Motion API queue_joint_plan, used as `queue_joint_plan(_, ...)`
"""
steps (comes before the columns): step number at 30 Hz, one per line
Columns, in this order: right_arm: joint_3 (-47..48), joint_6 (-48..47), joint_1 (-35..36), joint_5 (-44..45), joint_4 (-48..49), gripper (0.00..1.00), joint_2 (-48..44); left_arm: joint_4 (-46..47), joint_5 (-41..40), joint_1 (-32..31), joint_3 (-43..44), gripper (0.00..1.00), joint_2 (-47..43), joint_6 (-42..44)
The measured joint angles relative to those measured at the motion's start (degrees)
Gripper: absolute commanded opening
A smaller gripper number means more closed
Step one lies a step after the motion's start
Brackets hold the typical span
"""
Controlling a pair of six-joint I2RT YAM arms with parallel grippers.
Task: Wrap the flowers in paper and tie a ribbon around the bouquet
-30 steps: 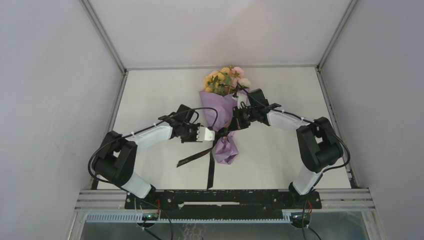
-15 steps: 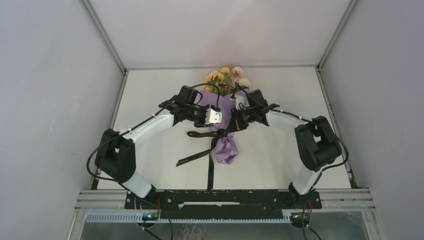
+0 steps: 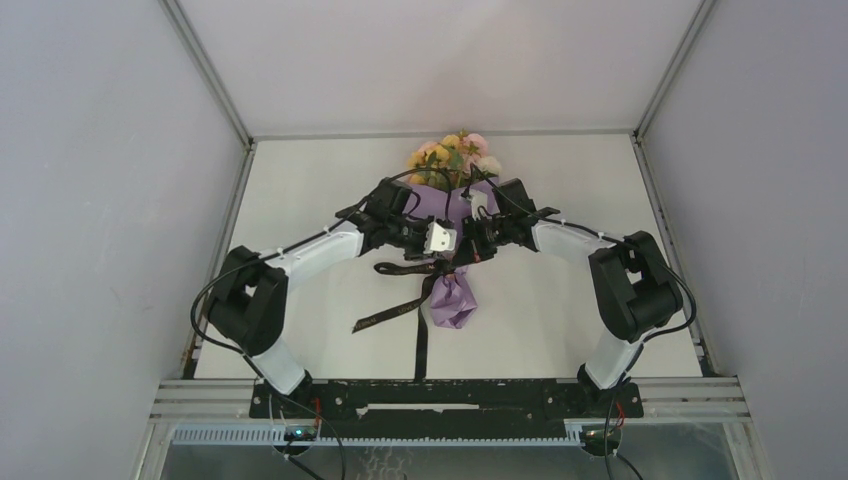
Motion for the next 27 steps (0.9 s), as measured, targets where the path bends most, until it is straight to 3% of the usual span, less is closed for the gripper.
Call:
queue_joint_plan(8,0.0,0.0,-0.1,-0.3,0.0,0.00,0.0,-0.4,0.1,-0.2,-2.2,0.41,1.4,2.5)
queue_joint_plan(15,0.0,0.0,-0.2,-0.4,0.0,0.00,0.0,0.5,-0.4,-0.4,-2.6,0.22,2.1,3.7)
queue_joint_plan(19,0.0,-0.4,-0.2,-0.4,-0.1,0.00,0.0,1.5,-0.4,-0.7,-2.6,0.01,2.3,3.4)
queue_joint_plan(27,0.0,-1.1,-0.4,-0.3,-0.3,0.11,0.0,1.8,-1.1,-0.7,-2.7,0.00,2.3,2.9)
